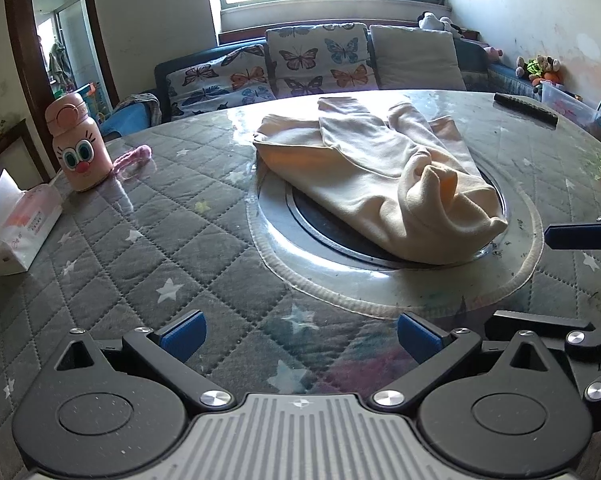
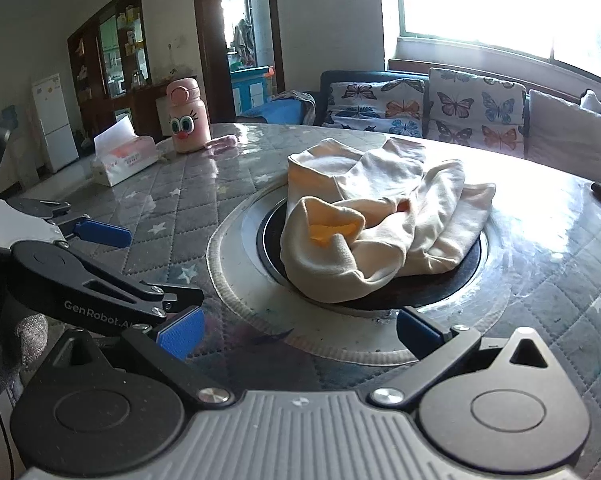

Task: Fold clothes
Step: 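Move both tools toward the crumpled cream sweatshirt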

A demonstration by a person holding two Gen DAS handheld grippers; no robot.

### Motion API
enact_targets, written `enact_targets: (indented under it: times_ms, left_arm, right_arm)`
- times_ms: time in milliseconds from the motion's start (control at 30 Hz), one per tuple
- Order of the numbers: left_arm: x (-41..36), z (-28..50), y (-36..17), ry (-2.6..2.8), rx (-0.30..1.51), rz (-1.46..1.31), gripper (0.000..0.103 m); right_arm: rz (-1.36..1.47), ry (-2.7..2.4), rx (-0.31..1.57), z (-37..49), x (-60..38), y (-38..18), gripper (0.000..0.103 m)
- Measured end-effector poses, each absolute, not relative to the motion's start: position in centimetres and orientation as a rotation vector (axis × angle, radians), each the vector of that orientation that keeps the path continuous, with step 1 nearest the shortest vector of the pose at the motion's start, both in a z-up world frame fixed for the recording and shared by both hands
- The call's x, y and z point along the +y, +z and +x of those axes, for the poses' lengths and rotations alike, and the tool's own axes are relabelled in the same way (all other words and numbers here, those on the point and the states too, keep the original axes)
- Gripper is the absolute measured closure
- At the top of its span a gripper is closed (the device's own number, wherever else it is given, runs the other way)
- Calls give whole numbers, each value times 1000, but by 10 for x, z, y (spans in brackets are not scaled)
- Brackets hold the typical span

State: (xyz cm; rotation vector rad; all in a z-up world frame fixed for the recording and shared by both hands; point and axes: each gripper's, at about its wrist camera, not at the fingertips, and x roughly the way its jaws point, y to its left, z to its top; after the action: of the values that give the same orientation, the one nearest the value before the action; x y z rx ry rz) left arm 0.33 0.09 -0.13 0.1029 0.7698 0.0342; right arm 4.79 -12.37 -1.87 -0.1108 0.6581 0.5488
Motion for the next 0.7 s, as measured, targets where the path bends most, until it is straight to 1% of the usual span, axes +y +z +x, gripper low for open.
enact_targets:
  times_ms: [233,300,700]
  left_arm:
    - [0,14,0,34,778,105,0]
    - [2,18,1,30,777,109,0]
    - [2,41,11,21,759,113,0]
  right_arm:
    - [-97,547,664,47,-131,-16,0]
    - [-80,542,692,61,-134,-17,0]
    - [-56,515,711,77,-150,-12,0]
